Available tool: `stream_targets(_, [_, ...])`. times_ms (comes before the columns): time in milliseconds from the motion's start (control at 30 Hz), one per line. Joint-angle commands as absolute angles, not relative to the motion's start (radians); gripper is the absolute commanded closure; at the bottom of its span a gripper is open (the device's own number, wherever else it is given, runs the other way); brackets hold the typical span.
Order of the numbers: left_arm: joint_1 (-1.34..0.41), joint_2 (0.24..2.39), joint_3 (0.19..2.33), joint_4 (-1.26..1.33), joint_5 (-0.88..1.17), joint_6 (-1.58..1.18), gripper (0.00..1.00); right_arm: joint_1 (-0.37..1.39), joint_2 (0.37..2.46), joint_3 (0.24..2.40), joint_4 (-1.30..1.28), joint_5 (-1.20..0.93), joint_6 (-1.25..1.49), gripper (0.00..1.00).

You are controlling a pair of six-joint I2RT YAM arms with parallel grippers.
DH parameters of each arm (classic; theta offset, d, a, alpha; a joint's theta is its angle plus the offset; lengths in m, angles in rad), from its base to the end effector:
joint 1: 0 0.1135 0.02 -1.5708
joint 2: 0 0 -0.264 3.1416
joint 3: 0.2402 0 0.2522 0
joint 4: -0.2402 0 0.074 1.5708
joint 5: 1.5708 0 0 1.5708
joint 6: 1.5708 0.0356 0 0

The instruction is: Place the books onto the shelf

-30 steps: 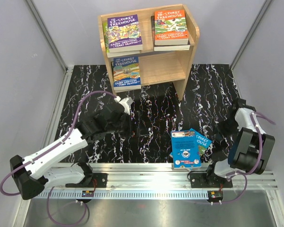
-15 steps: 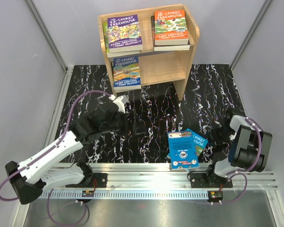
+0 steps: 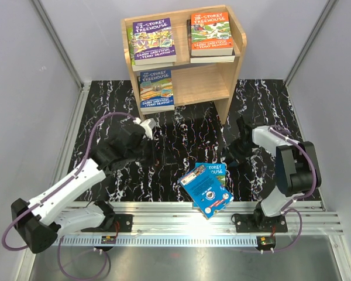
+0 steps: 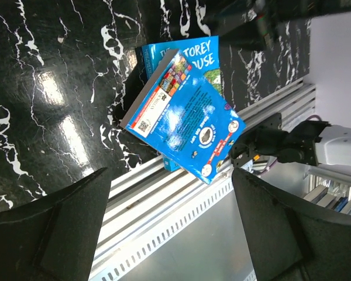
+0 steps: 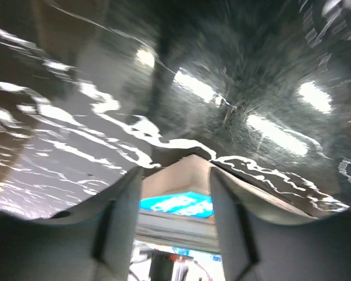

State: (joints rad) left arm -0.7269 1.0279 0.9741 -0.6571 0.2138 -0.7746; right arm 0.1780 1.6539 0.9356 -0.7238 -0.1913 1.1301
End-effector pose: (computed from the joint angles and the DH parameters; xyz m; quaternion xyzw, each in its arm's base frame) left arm 0.1548 -0.1478 0.3153 0.0229 0.9046 -0.3536 0.2369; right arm 0.2742 0.0562 0.1525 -0.4498 -0.8857 -0.1146 0.0072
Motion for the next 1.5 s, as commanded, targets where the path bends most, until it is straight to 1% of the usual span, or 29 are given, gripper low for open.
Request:
stream_targets(0, [-0.729,1.098,0.964,-0.632,0.291,-0.713,0.12,0.143,1.593,1.061,-0.88,-0.008,1.057,0.41])
stream_targets(33, [-0.735,1.124,0.941,-0.632,0.304,-0.703,0.12,0.132,1.582,1.109,-0.964,0.035,0.999,0.38])
stream_targets(100, [-0.767,1.21,0.866,-0.635,0.331,-0.707,0.15,0.104,1.546,1.147,-1.031,0.115,0.924,0.33])
stream_targets(167, [-0.823,1.252,0.822,-0.611,0.333,-0.735,0.15,0.1,1.514,1.183,-1.08,0.136,0.879,0.3])
stream_targets(200, [-0.837,1.255,0.787,-0.566,0.333,-0.75,0.14,0.101,1.479,1.186,-1.081,0.111,0.859,0.29])
stream_targets(267, [-0.853,1.261,0.756,-0.507,0.363,-0.811,0.13,0.1,1.441,1.148,-1.023,0.005,0.802,0.26])
stream_targets(300, [-0.854,1.267,0.729,-0.441,0.376,-0.83,0.12,0.101,1.404,1.126,-1.0,-0.126,0.796,0.23])
stream_targets(333, [-0.854,1.276,0.721,-0.413,0.385,-0.862,0.12,0.101,1.384,1.048,-0.912,-0.211,0.784,0.17])
stream_targets(367, [-0.857,1.301,0.712,-0.355,0.4,-0.879,0.12,0.103,1.362,1.001,-0.864,-0.359,0.79,0.13])
stream_targets(400, [-0.857,1.316,0.7,-0.326,0.405,-0.893,0.12,0.103,1.323,0.955,-0.824,-0.411,0.817,0.1])
stream_targets(433, [-0.864,1.337,0.693,-0.295,0.41,-0.922,0.12,0.107,1.3,0.868,-0.745,-0.454,0.827,0.08])
stream_targets(500, [-0.883,1.354,0.687,-0.21,0.394,-0.966,0.12,0.113,1.246,0.765,-0.68,-0.539,0.853,0.04])
stream_targets(667, [-0.937,1.402,0.687,-0.039,0.321,-1.055,0.1,0.117,1.236,0.704,-0.669,-0.594,0.807,0.04])
stream_targets(800, [-0.972,1.485,0.699,-0.003,0.261,-1.117,0.1,0.12,1.258,0.651,-0.608,-0.652,0.808,0.04])
stream_targets(933, [-1.022,1.622,0.745,0.014,0.226,-1.144,0.16,0.121,1.266,0.623,-0.606,-0.681,0.795,0.04])
stream_targets(1067, [-1.069,1.719,0.784,0.014,0.209,-1.184,0.19,0.121,1.258,0.62,-0.658,-0.678,0.743,0.04])
stream_targets(1100, [-1.077,1.73,0.781,0.029,0.207,-1.204,0.21,0.121,1.253,0.612,-0.666,-0.681,0.735,0.04])
stream_targets(1167, [-1.088,1.744,0.773,0.072,0.198,-1.222,0.33,0.121,1.249,0.598,-0.666,-0.692,0.73,0.04])
stream_targets(1233, [-1.091,1.733,0.778,0.077,0.184,-1.23,0.42,0.123,1.243,0.581,-0.67,-0.696,0.726,0.05])
stream_targets(1333, [-1.092,1.701,0.802,0.046,0.146,-1.213,0.49,0.126,1.235,0.563,-0.678,-0.698,0.71,0.06])
stream_targets(1367, [-1.092,1.694,0.822,0.017,0.126,-1.206,0.55,0.126,1.235,0.558,-0.68,-0.699,0.709,0.06])
stream_targets(1467, [-1.092,1.664,0.86,-0.021,0.109,-1.167,0.69,0.127,1.232,0.546,-0.684,-0.703,0.703,0.07])
